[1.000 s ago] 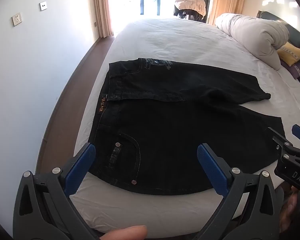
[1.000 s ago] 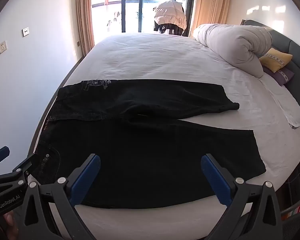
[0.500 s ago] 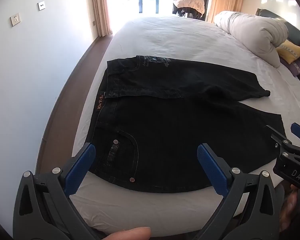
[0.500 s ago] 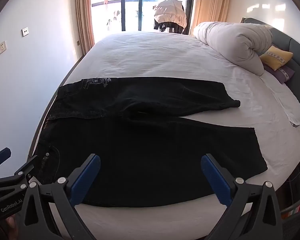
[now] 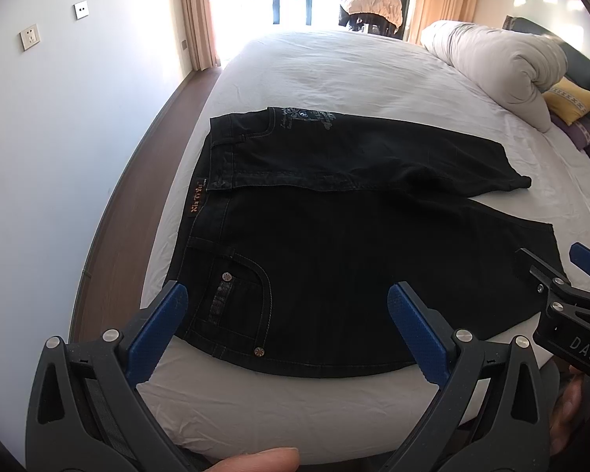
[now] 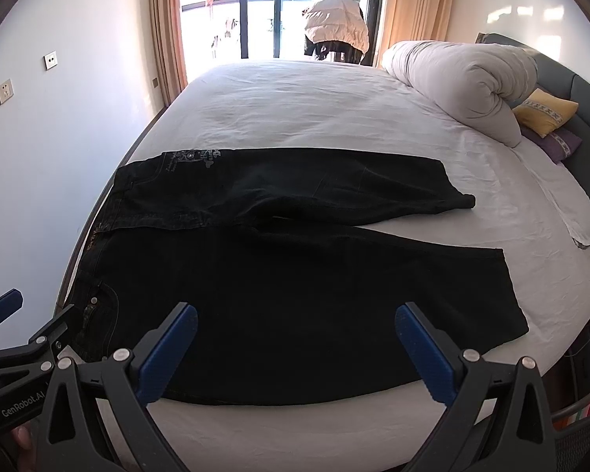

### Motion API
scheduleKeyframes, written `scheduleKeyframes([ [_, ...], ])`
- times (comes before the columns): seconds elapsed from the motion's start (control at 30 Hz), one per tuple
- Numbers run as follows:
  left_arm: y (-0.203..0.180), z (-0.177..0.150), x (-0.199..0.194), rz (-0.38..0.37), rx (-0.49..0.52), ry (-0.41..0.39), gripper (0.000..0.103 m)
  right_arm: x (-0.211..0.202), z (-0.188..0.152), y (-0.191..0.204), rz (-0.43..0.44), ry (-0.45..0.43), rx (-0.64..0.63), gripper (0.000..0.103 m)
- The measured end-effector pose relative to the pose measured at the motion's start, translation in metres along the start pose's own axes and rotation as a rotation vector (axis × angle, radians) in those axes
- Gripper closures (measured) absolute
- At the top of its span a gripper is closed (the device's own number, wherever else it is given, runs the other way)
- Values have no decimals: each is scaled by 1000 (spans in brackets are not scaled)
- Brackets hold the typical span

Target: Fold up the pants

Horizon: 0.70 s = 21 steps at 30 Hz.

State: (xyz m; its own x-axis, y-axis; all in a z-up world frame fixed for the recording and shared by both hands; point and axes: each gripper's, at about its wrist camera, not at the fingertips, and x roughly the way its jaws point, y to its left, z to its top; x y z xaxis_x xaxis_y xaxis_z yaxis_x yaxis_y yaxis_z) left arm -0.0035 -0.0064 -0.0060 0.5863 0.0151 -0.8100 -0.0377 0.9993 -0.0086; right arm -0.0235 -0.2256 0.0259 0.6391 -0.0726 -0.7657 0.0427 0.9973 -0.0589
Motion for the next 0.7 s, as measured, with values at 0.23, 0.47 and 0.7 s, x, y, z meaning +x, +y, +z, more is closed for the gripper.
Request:
scheduleKeyframes([
  [0.23, 0, 1, 0, -1, -1, 1, 0, 2, -5, 3, 1, 2, 3, 0],
  [0.47, -1, 0, 0, 0, -1, 2, 0, 3, -3, 2, 2, 5, 3, 0],
  [0.7, -1, 0, 0, 0, -2, 3, 0, 3, -3, 2, 3, 6, 4, 0],
])
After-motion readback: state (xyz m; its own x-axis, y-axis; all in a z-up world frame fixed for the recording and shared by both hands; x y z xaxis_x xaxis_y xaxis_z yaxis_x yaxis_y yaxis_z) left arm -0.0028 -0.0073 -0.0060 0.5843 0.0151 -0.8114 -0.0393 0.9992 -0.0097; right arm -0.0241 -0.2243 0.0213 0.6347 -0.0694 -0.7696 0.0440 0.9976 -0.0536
